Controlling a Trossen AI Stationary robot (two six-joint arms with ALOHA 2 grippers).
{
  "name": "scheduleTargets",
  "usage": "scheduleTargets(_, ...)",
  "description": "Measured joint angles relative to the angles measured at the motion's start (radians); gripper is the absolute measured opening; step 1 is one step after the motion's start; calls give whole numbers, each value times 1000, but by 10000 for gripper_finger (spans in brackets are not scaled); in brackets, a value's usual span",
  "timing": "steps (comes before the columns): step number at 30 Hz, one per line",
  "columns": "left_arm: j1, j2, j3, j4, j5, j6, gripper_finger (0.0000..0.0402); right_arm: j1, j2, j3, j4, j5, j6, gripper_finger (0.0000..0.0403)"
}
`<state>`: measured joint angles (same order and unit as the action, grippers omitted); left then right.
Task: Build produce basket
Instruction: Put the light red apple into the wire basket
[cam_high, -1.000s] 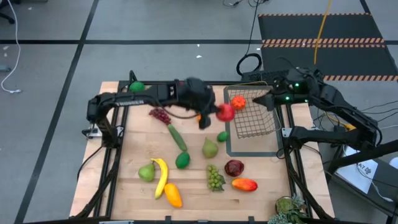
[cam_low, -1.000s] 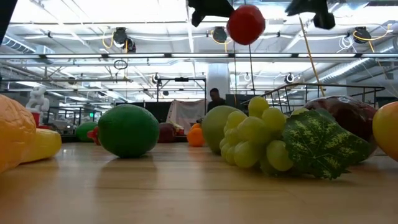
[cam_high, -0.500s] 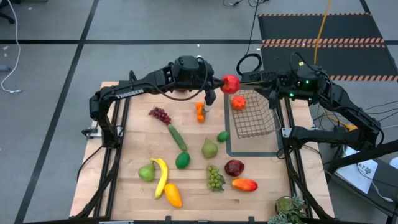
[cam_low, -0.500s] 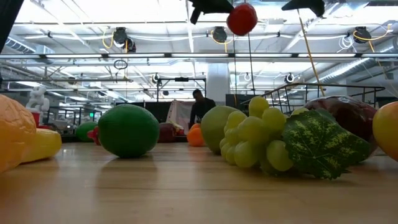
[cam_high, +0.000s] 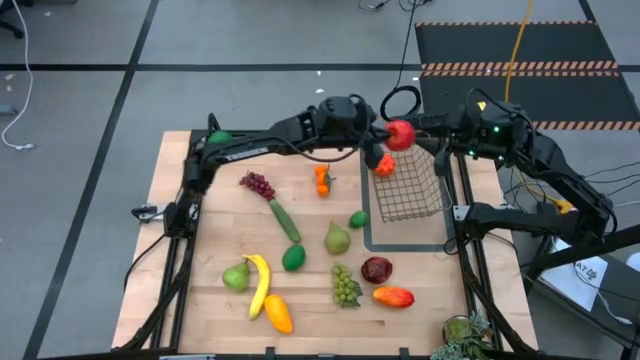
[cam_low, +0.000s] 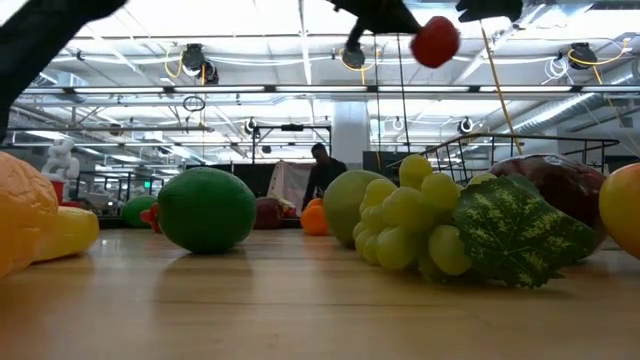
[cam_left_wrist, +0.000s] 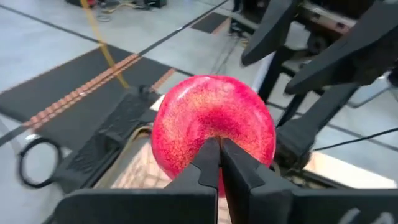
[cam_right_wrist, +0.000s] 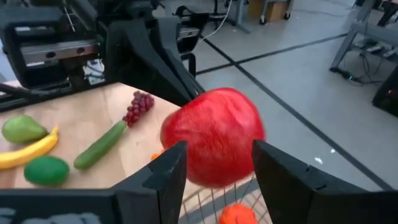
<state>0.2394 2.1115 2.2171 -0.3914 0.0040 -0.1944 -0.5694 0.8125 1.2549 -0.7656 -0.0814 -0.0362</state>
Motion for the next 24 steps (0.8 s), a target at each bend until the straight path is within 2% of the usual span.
scheduleTargets(3, 0, 78, 97, -41, 28, 16, 4, 0, -22, 0, -55, 1, 1, 174)
scheduleTargets(6, 2, 126, 139, -89, 30, 48, 4, 0, -35, 0, -82, 2, 22, 174)
scheduleTargets(15, 18, 128, 83, -190, 25, 108, 4, 0, -40, 0, -84, 31, 62, 173)
scheduleTargets(24, -12, 129, -2, -184, 97, 89, 5, 0, -31, -1, -73, 29, 120, 173)
